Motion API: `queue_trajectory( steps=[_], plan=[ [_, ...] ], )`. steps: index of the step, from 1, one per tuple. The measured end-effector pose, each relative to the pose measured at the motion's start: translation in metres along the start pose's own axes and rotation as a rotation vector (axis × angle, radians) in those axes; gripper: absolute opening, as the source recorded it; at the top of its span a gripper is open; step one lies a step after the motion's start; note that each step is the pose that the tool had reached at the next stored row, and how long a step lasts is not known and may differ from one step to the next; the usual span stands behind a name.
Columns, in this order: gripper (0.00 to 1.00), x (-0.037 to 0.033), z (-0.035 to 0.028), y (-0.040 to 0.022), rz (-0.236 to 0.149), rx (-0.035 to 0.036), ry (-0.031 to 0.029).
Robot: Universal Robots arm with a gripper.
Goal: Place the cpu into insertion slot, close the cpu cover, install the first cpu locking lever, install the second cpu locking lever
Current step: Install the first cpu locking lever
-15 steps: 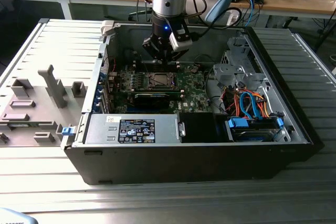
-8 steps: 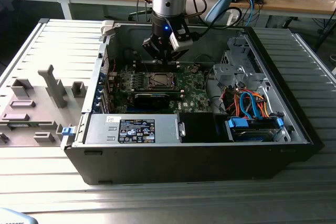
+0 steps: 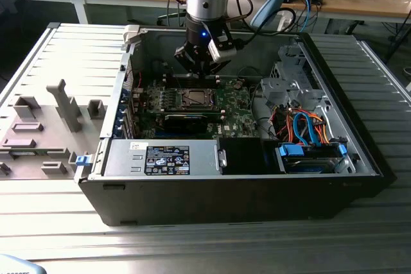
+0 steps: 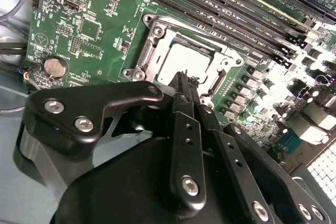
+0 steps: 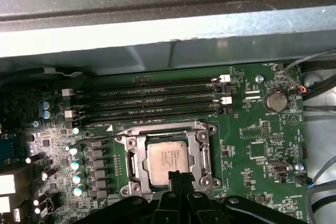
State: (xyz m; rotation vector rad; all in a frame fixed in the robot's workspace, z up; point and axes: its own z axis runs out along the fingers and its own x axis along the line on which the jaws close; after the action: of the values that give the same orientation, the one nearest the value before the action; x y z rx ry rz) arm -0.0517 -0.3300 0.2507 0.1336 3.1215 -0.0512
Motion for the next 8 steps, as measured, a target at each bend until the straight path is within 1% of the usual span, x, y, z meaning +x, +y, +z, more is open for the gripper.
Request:
queue_trajectory(
  steps=[8],
  plan=[
    [0.11,0.0,0.0,0.0,-0.016,-0.0003,-0.0005]
  ],
)
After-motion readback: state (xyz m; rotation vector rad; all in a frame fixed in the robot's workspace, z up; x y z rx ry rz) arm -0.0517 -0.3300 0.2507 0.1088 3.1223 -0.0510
